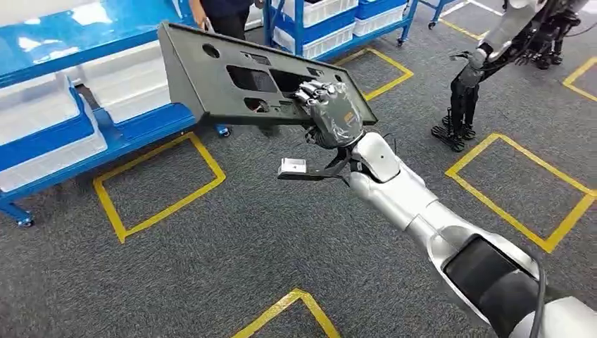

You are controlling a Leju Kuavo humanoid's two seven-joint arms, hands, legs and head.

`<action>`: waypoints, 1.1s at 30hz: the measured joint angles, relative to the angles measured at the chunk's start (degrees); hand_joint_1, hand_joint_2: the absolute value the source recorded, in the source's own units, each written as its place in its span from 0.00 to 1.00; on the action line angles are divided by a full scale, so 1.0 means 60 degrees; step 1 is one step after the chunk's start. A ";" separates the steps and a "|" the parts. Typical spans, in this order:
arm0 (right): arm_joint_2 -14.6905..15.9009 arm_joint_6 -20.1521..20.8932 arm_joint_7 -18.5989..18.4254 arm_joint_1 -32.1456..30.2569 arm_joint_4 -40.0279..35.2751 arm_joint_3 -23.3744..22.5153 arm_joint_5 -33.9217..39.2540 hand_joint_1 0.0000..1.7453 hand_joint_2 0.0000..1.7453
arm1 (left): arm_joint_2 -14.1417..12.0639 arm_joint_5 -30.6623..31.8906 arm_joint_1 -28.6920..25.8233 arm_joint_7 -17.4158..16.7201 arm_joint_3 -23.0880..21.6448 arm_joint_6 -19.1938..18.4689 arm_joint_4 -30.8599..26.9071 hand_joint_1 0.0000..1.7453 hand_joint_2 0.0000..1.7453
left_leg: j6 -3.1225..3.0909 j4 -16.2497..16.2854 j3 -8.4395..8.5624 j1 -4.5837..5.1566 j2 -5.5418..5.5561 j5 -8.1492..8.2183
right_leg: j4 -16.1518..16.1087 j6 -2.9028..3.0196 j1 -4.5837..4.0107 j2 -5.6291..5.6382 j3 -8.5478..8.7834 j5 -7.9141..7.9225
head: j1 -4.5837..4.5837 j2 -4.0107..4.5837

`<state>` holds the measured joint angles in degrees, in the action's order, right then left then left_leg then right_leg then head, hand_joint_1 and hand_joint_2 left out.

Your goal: Take the parts from the cabinet and place them on the table.

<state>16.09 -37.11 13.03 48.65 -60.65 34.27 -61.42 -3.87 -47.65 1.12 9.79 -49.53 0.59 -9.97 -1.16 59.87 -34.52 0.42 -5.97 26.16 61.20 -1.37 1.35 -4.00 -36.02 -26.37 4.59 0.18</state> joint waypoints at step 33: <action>0.0251 0.0157 -0.0416 0.0522 0.0029 0.0437 -0.0101 1.00 1.00 | 0.0033 -0.0025 -0.0022 0.0000 -0.0007 0.0014 0.0007 0.00 1.00 | 0.0076 -0.0216 0.0369 0.0018 -0.0270 0.0174 | -0.0129 0.0259 -0.0168 0.0200 -0.0017 0.0064 | 0.0018 0.0000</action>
<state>17.60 -36.17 10.53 51.78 -60.48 36.89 -62.03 -3.67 -47.80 0.99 9.79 -49.57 0.68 -9.92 -0.70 58.57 -32.31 0.53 -7.59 27.20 60.43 0.19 0.34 -2.80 -36.12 -25.98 4.70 0.17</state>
